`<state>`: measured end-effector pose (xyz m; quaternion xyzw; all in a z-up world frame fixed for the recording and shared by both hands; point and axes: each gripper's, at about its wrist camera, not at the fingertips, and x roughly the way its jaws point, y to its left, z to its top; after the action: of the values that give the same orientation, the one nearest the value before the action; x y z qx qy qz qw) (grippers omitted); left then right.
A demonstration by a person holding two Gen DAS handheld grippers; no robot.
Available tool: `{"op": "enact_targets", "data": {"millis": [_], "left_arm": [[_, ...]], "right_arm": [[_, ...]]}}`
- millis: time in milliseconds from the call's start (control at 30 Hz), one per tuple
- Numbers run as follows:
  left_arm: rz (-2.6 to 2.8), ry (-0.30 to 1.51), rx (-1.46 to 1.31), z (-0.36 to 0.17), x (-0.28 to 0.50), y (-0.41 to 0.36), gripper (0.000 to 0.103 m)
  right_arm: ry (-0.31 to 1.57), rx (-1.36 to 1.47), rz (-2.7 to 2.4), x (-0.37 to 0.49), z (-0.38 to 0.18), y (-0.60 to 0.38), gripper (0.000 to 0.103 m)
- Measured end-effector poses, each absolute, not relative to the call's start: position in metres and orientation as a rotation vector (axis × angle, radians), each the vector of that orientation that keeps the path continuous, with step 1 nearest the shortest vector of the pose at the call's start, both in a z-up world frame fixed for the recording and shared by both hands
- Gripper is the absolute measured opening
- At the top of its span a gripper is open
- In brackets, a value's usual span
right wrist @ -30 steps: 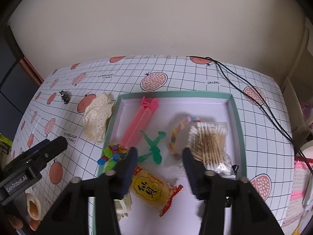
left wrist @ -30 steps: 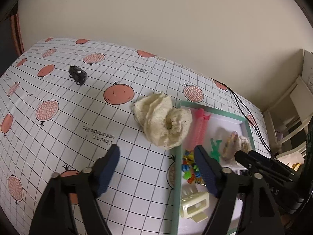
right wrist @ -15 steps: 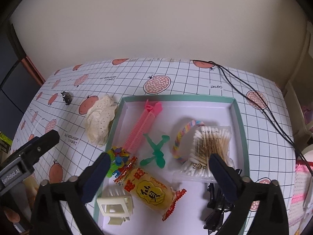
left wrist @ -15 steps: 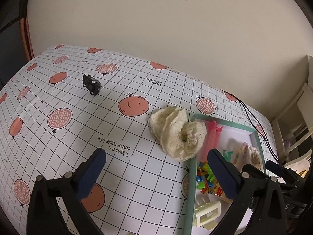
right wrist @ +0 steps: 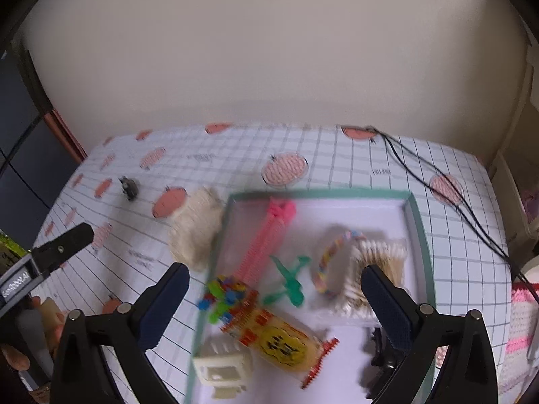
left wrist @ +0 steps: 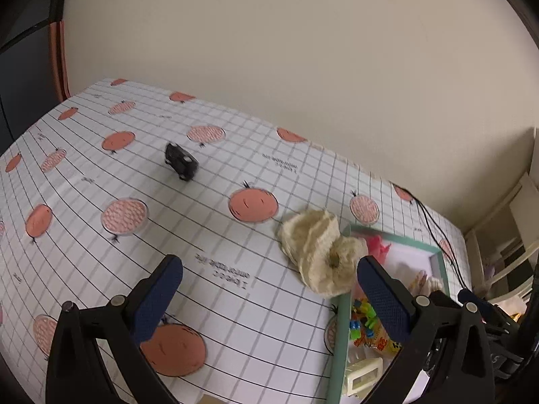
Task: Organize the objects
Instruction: 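Move the left gripper to the black toy car while the right approaches the cream lace cloth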
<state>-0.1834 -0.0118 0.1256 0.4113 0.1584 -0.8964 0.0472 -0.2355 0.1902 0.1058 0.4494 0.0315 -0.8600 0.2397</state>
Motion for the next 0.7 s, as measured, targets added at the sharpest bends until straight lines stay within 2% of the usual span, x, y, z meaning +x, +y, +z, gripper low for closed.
{"op": "enact_targets", "data": {"millis": [333, 400, 633, 700], "left_arm": [[-2.653, 0.566, 1.195, 0.134, -0.173, -0.074, 0.103], [-2.638, 0.600, 1.180, 0.132, -0.171, -0.087, 0.103], [-2.587, 0.599, 1.179, 0.124, -0.172, -0.124, 0.103], [-2.586, 0.561, 1.186, 0.121, -0.174, -0.129, 0.103]], "right_arm": [[0.087, 1.122, -2.318, -0.222, 0.117, 0.132, 0.100], [0.093, 1.124, -2.307, -0.219, 0.112, 0.121, 0.093], [0.082, 1.158, -2.262, -0.218, 0.091, 0.085, 0.080], [0.087, 1.172, -2.247, -0.218, 0.084, 0.078, 0.071]]}}
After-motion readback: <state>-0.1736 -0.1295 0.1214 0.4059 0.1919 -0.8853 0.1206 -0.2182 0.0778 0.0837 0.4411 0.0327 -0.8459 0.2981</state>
